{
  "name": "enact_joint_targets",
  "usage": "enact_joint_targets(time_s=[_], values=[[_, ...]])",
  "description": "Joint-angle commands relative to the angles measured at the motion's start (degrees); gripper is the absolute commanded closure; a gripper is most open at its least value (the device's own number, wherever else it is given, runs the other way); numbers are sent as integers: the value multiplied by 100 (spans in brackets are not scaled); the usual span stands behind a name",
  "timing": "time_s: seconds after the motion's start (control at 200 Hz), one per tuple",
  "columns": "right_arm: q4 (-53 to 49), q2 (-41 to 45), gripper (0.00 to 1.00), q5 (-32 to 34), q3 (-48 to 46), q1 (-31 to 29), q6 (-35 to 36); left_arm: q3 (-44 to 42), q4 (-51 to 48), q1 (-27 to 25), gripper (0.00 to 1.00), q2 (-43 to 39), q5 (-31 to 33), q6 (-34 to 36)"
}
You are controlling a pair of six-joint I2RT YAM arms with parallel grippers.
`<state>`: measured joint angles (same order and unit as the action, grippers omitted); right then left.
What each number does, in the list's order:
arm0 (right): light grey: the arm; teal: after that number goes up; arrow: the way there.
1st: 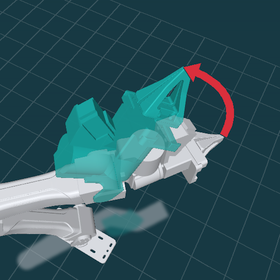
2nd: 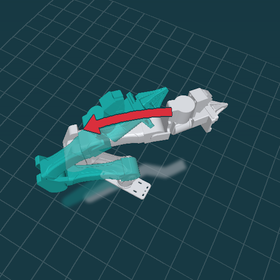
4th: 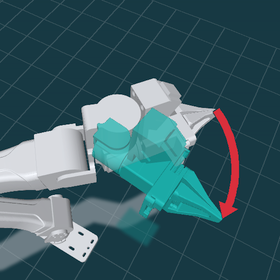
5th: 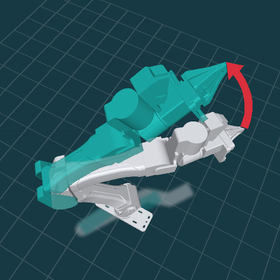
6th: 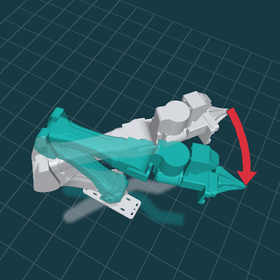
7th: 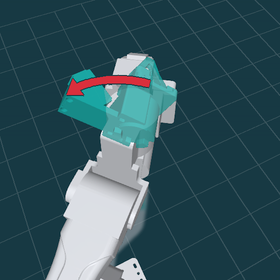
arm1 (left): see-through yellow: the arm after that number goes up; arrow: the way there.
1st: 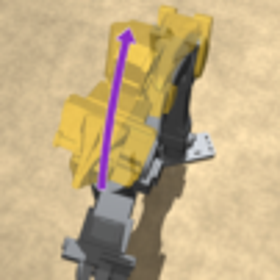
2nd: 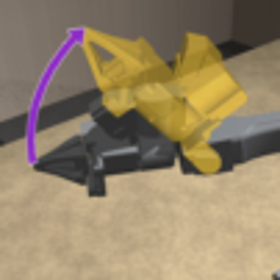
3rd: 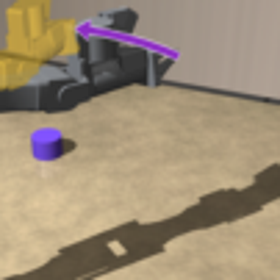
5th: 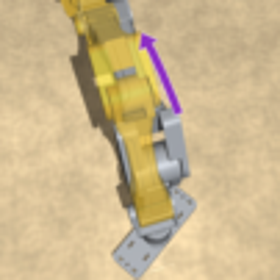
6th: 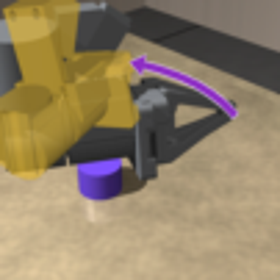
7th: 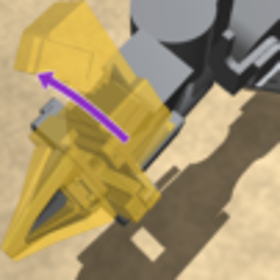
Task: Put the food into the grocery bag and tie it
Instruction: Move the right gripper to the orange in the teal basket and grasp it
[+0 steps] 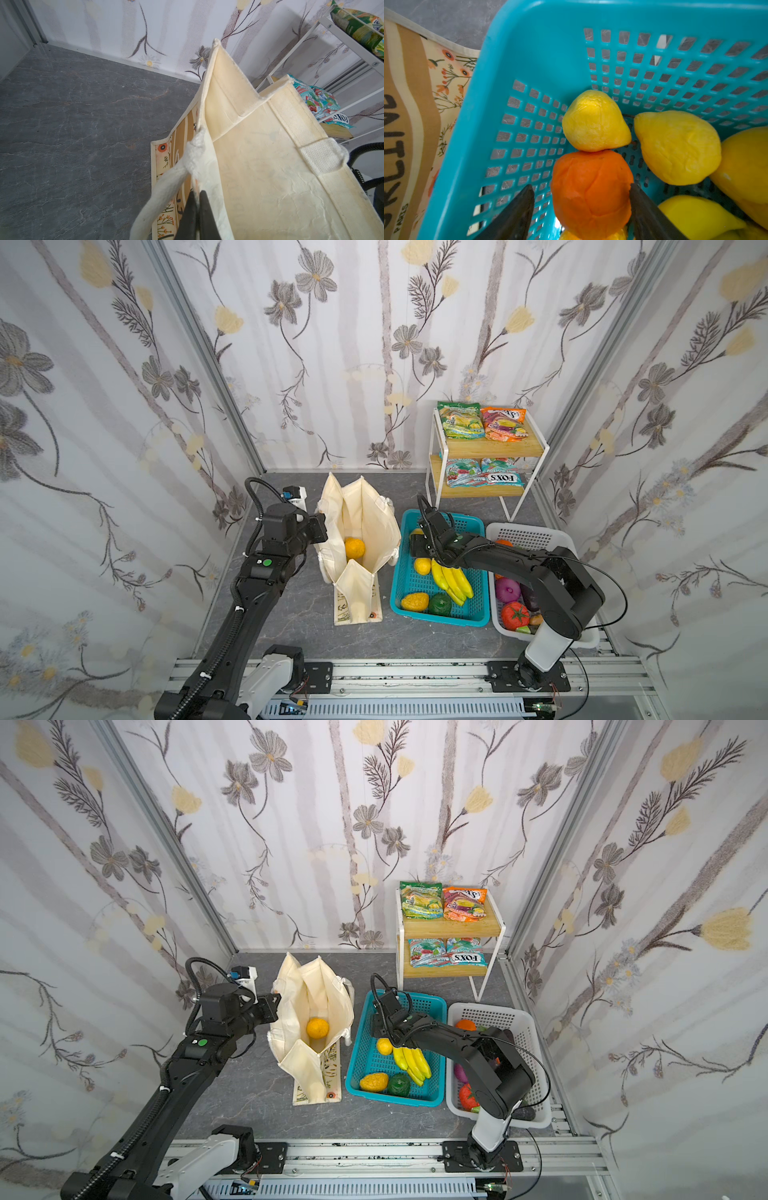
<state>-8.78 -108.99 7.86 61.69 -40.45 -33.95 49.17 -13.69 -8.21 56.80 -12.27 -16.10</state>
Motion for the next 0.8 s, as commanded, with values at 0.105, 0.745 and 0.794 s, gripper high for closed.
enact_joint_targets(time_s=[0.105,0.745,0.794], values=[[-162,-218,24,218,192,-1,83,-90,51,3,100,-19,-99,37],[150,-316,35,-115,171,10,66,-178,121,3,100,-46,-105,1],[136,-213,37,-100,150,9,49,-194,120,3,100,-46,-116,-7]])
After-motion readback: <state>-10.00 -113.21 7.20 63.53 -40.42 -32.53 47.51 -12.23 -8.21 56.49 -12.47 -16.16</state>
